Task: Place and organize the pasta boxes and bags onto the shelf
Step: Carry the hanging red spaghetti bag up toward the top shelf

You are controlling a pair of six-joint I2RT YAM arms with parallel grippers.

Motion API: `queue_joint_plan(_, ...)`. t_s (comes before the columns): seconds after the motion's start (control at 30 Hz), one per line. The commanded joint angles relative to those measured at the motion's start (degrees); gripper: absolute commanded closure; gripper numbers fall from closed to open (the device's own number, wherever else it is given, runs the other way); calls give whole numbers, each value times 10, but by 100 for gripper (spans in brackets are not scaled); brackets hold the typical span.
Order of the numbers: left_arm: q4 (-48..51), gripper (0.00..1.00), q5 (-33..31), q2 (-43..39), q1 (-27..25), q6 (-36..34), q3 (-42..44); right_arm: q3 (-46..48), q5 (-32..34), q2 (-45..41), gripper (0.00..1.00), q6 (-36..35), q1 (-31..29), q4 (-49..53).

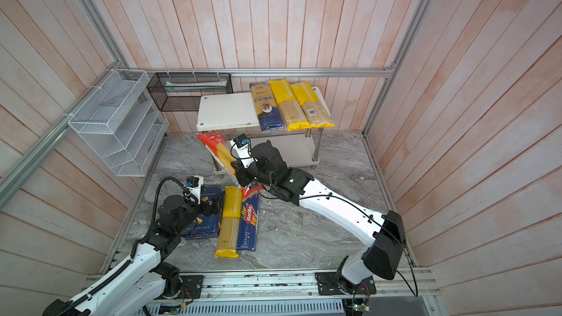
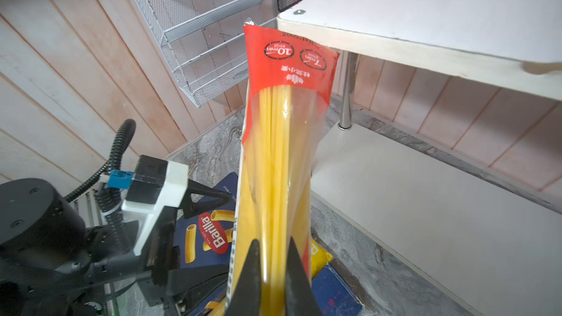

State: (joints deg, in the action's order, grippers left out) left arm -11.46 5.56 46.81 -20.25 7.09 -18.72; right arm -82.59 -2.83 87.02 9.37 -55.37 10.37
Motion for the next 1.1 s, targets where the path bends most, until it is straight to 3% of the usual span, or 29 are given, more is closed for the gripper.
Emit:
queue_joint_plan(0.0,-1,0,2,-6,2,-1,7,-47,-34,-6,90,-1,-9,-70)
queue_joint_plan(0.37,-1,0,2,-6,2,-2,7,-48,-28,-19,90,-12,-13,-64)
queue_joint_plan(0.8,-1,0,2,-3,2,-2,5,-115,-15,-5,92,-38,-14,-64)
queue_joint_plan(1.07,-1,0,2,0,2,-2,5,-174,42,25,94,-55,-12,-44)
